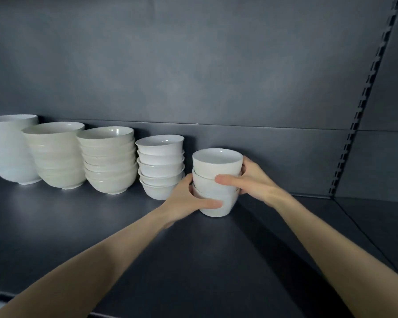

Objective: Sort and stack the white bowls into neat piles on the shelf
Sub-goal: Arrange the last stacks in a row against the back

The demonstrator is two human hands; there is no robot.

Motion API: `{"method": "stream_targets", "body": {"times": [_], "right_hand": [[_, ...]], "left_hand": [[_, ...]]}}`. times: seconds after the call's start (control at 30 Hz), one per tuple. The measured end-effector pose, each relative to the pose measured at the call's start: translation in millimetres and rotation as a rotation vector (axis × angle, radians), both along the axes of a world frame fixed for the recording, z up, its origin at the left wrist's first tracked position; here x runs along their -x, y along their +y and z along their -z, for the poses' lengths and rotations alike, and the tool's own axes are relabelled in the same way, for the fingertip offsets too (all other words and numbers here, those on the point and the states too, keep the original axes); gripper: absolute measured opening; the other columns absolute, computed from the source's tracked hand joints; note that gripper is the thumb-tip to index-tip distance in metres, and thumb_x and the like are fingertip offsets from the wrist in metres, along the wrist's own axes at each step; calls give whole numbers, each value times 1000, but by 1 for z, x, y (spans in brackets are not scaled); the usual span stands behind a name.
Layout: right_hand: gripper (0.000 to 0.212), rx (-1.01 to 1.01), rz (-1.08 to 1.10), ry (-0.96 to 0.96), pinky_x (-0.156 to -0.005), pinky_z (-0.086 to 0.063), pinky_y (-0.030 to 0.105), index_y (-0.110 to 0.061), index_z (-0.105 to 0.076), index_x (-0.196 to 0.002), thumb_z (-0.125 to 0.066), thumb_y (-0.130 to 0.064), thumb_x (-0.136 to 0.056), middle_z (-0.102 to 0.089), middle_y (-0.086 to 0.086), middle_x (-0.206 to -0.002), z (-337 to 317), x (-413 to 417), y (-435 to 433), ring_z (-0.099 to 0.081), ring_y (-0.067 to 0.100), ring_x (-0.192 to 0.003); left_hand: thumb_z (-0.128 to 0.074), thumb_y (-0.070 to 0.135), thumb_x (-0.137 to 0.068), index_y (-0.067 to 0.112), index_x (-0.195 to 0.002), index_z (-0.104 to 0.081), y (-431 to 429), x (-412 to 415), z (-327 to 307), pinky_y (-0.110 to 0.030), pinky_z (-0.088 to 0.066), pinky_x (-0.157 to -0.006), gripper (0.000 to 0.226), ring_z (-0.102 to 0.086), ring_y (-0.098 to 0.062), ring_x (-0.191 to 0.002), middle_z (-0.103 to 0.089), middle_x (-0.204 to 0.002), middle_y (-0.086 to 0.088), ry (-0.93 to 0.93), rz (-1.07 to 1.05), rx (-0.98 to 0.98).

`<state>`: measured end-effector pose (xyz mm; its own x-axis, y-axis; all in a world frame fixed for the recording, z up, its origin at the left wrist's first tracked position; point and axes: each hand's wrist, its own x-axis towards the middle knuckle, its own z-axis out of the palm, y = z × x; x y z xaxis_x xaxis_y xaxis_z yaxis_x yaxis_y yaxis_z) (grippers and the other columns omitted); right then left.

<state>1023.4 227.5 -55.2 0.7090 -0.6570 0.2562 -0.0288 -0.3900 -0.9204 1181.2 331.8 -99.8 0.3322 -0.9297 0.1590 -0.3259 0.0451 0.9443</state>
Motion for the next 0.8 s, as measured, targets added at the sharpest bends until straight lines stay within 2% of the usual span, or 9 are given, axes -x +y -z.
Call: {"method": "stream_targets", "body": {"times": [0.17,0.3,0.37,0.43,0.53,0.67,0.8], "right_hand": [[58,-13,95,-7,-73,-54,20,-29,-53,-120,-83,-19,-71,-67,-13,-113,6,-14,-1,-65,2,-100],[66,-8,162,4,-77,-54,25,-25,-51,-127,-84,-24,-70,-65,-11,-118,7,-26,-6,-63,3,-104],[69,4,179,22,-82,-55,29,-25,-50,-128,-85,-28,-69,-64,-11,-119,8,-31,-10,-63,5,-106],[73,20,190,41,-86,-55,33,-26,-49,-129,-86,-32,-67,-64,-11,-121,9,-34,-14,-62,6,-108],[72,21,182,36,-85,-54,30,-25,-49,-130,-85,-30,-68,-63,-11,-121,8,-37,-17,-62,5,-107],[89,25,180,67,-91,-54,37,-29,-46,-132,-85,-49,-55,-62,-13,-123,9,-38,-18,-61,6,-111],[97,10,172,82,-93,-54,38,-28,-42,-135,-84,-53,-51,-60,-14,-124,8,-37,-17,-60,5,-111]], "left_hand": [[-89,24,-62,35,-117,-48,-7,-16,6,-22,-53,-85,70,-61,3,-102,-64,-113,17,-44,38,26],[-85,28,-67,28,-126,-46,-12,-21,13,-29,-50,-95,71,-59,-7,-111,-61,-121,11,-84,-14,67],[-84,33,-67,27,-123,-48,-15,-24,18,-33,-50,-97,67,-59,-10,-111,-62,-120,9,-95,-53,80],[-83,36,-69,24,-121,-51,-16,-23,22,-33,-51,-96,62,-60,-10,-109,-63,-118,8,-106,-85,92],[-80,36,-72,17,-123,-54,-15,-20,23,-29,-50,-96,60,-60,-11,-110,-63,-119,6,-114,-110,96],[-77,51,-67,17,-125,-55,-17,-22,24,-35,-49,-99,71,-60,-11,-111,-64,-120,7,-150,-117,70],[-67,68,-57,19,-122,-56,-14,-19,23,-37,-50,-97,82,-60,-11,-110,-65,-118,8,-190,-151,34]]}}
